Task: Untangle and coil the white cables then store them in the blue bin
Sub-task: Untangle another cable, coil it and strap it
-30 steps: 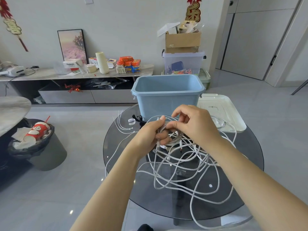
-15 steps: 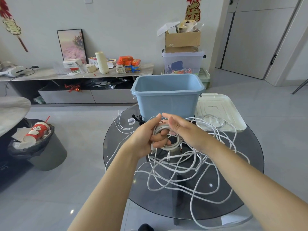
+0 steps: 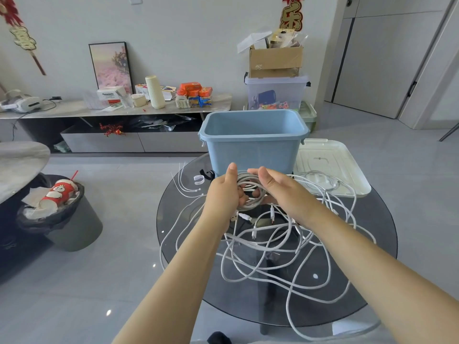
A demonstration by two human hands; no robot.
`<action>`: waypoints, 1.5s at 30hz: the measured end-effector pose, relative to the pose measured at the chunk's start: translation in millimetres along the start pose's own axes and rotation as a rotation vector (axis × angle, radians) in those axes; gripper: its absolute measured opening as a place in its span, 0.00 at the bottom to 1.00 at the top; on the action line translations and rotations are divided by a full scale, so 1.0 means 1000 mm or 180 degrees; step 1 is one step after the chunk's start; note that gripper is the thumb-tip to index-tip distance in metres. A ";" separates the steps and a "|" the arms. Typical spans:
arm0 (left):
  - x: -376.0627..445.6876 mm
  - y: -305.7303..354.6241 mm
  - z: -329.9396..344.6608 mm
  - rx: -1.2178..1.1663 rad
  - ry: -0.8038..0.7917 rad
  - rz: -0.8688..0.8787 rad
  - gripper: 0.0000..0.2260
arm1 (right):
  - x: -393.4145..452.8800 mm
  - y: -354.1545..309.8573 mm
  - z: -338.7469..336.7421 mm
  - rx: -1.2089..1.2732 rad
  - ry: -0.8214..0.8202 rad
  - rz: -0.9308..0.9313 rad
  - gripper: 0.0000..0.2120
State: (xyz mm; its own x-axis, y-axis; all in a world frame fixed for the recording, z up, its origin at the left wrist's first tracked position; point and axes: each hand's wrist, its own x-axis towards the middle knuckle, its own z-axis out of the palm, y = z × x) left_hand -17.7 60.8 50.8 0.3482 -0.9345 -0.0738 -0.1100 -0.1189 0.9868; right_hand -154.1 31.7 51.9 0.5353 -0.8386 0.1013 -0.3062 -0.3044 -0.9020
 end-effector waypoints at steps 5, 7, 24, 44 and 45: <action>-0.004 0.000 0.006 -0.0767 -0.0459 -0.0235 0.22 | 0.005 -0.003 0.009 -0.1002 0.0869 -0.0476 0.11; -0.006 0.002 0.006 -0.0999 -0.0963 -0.0186 0.21 | 0.008 -0.001 0.007 -0.1041 0.1152 -0.0583 0.12; 0.017 0.022 -0.026 -0.2904 0.0143 -0.0211 0.14 | 0.004 -0.004 -0.020 0.0669 0.0054 0.0625 0.06; 0.032 0.108 -0.043 -0.2887 0.0189 -0.0156 0.15 | 0.078 -0.095 -0.103 -0.1550 0.1337 -0.0217 0.14; 0.032 0.106 -0.046 -0.3162 0.0006 -0.0275 0.15 | 0.080 -0.088 -0.103 -0.1841 0.1384 -0.0187 0.16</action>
State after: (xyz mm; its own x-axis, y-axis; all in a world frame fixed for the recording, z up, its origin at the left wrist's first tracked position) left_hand 24.4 33.2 159.2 0.3198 -0.9353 -0.1517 0.7445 0.1490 0.6508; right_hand -165.5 -54.8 182.1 0.2391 -0.8807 0.4088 -0.7183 -0.4438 -0.5359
